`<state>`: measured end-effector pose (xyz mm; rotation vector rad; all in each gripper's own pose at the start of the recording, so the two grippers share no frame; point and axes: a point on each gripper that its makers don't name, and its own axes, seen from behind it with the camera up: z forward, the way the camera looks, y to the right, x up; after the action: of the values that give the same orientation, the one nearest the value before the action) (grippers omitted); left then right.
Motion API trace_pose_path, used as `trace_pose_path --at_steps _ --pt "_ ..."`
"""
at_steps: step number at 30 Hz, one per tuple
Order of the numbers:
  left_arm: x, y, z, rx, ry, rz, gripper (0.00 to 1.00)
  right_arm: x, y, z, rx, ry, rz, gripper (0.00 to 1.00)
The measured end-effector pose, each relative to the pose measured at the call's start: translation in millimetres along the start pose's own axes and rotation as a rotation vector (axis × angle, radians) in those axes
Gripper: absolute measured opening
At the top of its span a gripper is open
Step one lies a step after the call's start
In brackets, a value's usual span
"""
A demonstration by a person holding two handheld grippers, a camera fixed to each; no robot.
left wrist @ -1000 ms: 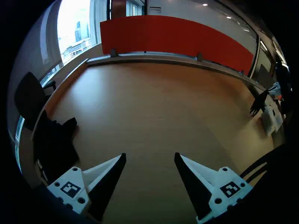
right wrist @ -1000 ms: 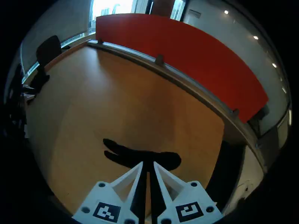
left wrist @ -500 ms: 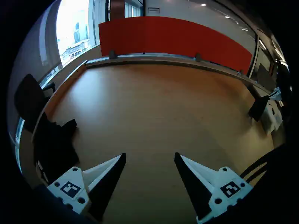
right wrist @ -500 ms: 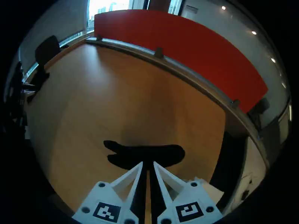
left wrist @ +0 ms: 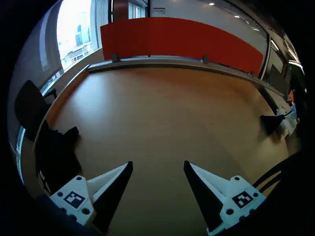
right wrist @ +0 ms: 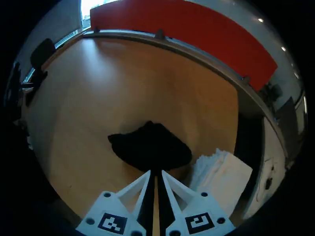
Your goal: Fold towel
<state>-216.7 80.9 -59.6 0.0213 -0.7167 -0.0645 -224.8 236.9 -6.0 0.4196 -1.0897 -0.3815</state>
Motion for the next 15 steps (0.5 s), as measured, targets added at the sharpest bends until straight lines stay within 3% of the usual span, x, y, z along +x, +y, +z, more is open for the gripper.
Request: trace_pose_path --at_steps 15 --pt "-5 4.4 -1.8 0.001 -0.01 0.017 0.96 -67 5 20.8 -0.032 -0.118 0.075 0.04"
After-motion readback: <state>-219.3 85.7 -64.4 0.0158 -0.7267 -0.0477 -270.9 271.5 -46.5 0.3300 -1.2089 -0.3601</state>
